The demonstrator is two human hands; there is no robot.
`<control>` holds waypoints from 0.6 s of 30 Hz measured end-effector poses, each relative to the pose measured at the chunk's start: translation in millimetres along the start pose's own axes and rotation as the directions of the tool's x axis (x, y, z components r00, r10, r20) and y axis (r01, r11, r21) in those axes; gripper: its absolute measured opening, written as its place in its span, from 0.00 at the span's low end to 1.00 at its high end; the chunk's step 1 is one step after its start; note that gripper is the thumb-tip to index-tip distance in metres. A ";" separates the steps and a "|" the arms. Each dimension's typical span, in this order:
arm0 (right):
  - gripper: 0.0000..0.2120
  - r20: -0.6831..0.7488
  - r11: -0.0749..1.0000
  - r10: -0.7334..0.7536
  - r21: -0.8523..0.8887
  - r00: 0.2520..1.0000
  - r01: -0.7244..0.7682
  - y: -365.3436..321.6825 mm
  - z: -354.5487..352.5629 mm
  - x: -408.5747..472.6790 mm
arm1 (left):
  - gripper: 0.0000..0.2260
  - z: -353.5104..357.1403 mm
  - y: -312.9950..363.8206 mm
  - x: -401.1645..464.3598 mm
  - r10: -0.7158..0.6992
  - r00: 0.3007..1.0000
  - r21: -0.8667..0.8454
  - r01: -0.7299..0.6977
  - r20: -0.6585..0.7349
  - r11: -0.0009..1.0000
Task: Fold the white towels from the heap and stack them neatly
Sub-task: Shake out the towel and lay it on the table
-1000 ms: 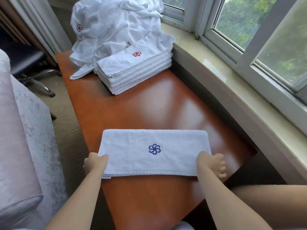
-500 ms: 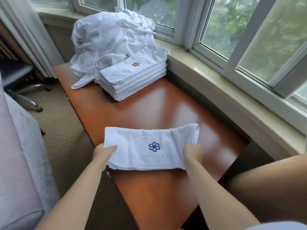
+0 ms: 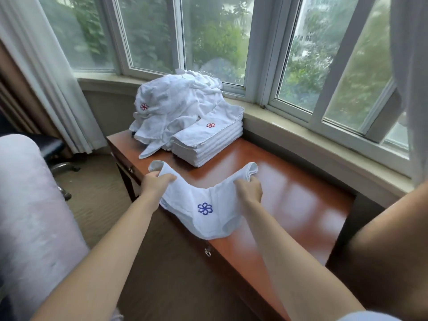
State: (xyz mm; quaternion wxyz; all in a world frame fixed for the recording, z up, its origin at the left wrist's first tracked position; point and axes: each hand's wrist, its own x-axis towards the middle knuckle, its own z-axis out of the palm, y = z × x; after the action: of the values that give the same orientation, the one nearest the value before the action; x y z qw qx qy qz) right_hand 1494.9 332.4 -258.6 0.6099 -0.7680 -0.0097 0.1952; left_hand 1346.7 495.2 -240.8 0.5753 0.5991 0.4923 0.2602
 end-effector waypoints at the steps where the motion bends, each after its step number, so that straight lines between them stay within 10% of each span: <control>1: 0.09 -0.001 1.000 -0.009 0.011 1.000 0.009 -6.4 5.1 0.8 | 0.06 -1.9 4.9 7.2 0.014 1.000 -0.003 -0.014 0.011 1.000; 18: 0.10 -0.067 0.962 0.037 0.274 0.997 -0.018 -117.3 119.4 147.6 | 0.15 31.6 126.2 191.0 -0.038 0.997 -0.195 0.052 0.074 0.979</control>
State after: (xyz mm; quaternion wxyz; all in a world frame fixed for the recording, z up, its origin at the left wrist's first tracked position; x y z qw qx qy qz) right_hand 1620.2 511.2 -212.2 0.7073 -0.6830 0.0497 0.1756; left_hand 1483.6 669.8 -176.5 0.6543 0.5366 0.4573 0.2734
